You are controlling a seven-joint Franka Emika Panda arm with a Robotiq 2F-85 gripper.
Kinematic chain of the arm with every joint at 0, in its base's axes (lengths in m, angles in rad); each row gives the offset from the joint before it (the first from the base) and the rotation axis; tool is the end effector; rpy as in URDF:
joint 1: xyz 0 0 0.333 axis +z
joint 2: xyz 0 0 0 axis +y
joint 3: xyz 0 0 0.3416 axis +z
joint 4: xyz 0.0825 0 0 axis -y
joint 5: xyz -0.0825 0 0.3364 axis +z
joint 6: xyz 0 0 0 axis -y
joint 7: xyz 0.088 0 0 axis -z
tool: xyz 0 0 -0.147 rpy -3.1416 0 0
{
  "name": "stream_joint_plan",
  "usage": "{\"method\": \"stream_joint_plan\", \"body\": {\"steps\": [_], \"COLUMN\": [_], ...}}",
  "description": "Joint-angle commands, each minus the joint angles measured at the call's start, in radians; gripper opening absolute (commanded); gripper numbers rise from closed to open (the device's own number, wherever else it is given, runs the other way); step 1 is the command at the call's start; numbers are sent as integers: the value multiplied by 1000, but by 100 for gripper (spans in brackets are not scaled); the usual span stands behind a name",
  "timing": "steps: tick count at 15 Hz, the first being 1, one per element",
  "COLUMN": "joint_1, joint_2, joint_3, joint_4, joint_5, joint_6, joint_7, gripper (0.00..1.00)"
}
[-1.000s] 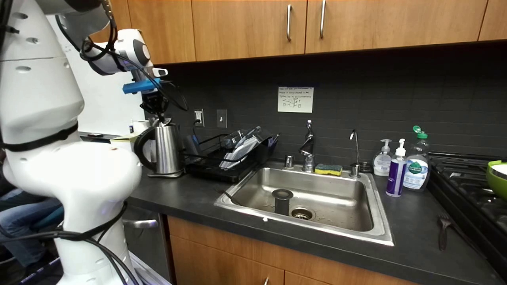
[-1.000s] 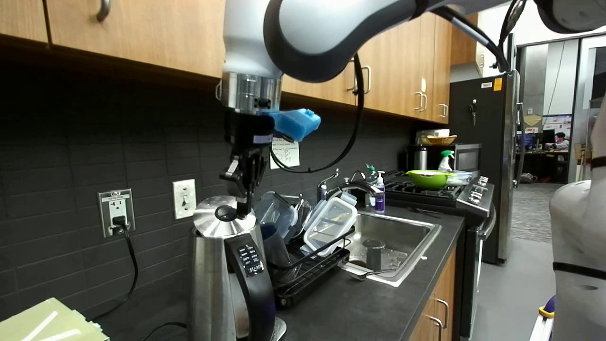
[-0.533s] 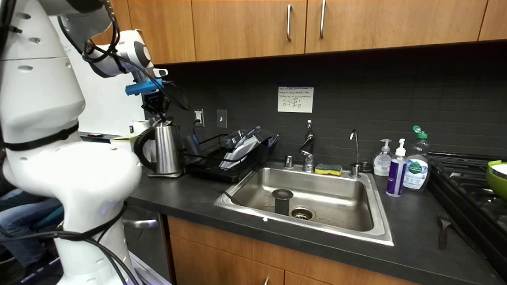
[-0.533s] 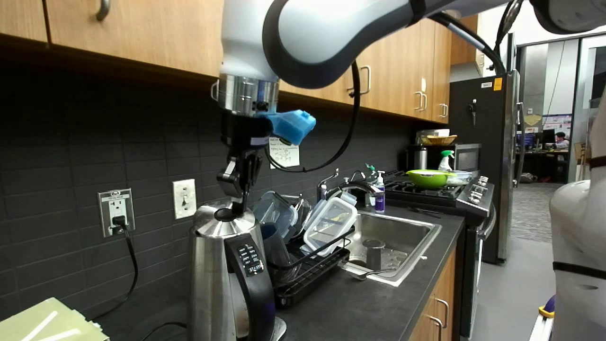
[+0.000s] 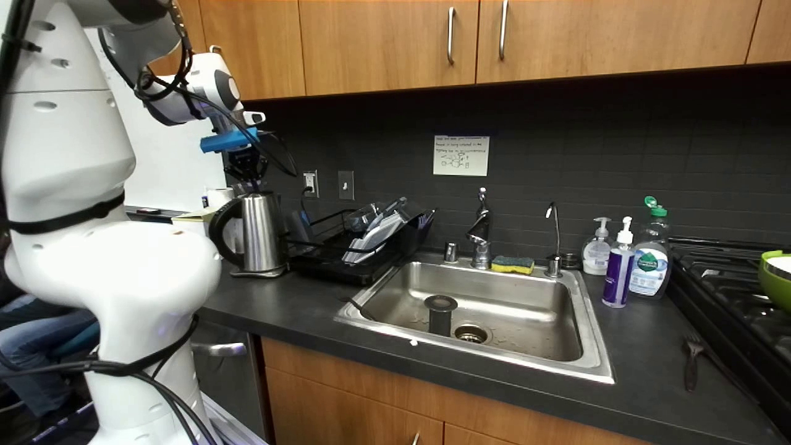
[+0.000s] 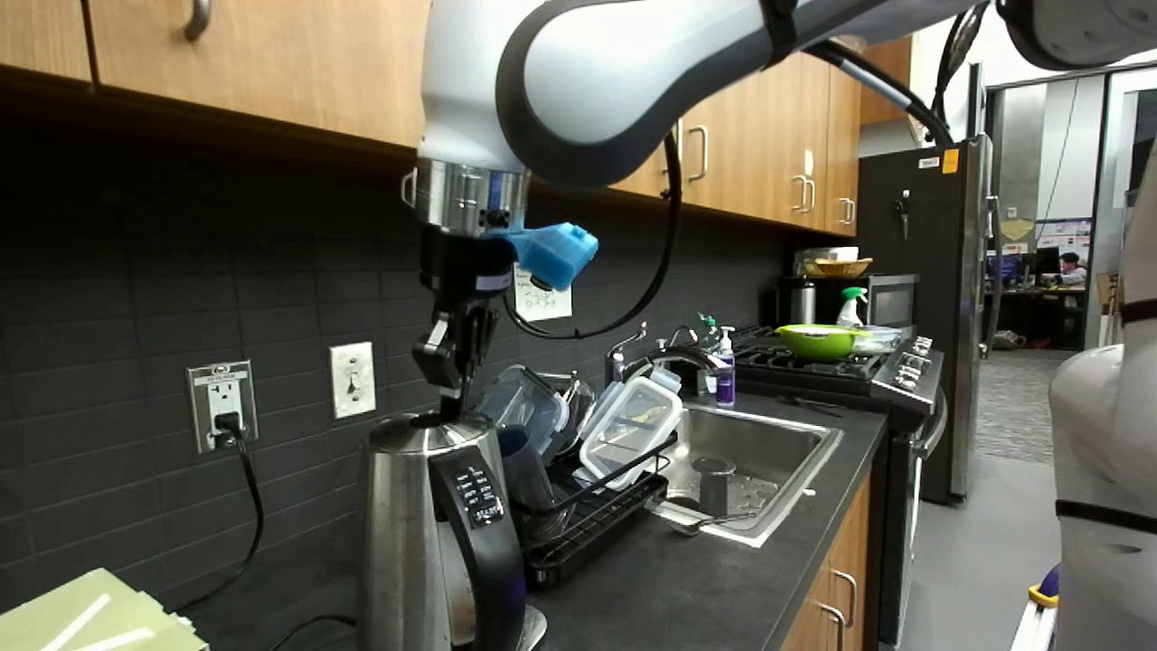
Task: Close the lid on the silver kettle.
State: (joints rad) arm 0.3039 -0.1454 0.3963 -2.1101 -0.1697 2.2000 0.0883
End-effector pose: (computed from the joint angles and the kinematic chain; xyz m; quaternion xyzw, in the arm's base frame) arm 0.3821 0.3172 0.5033 0.9289 0.3387 0.1406 0.0515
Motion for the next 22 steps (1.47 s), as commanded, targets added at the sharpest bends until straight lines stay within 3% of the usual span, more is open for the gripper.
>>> {"method": "stream_joint_plan", "body": {"steps": [1,22], "joint_1": [5,-3], "joint_2": [15,-10], "joint_3": [-16,-39], "joint_4": [-8,-34], "joint_5": [-10,24], "joint_6": [24,14], "joint_7": [-16,17], "gripper": [0,0]}}
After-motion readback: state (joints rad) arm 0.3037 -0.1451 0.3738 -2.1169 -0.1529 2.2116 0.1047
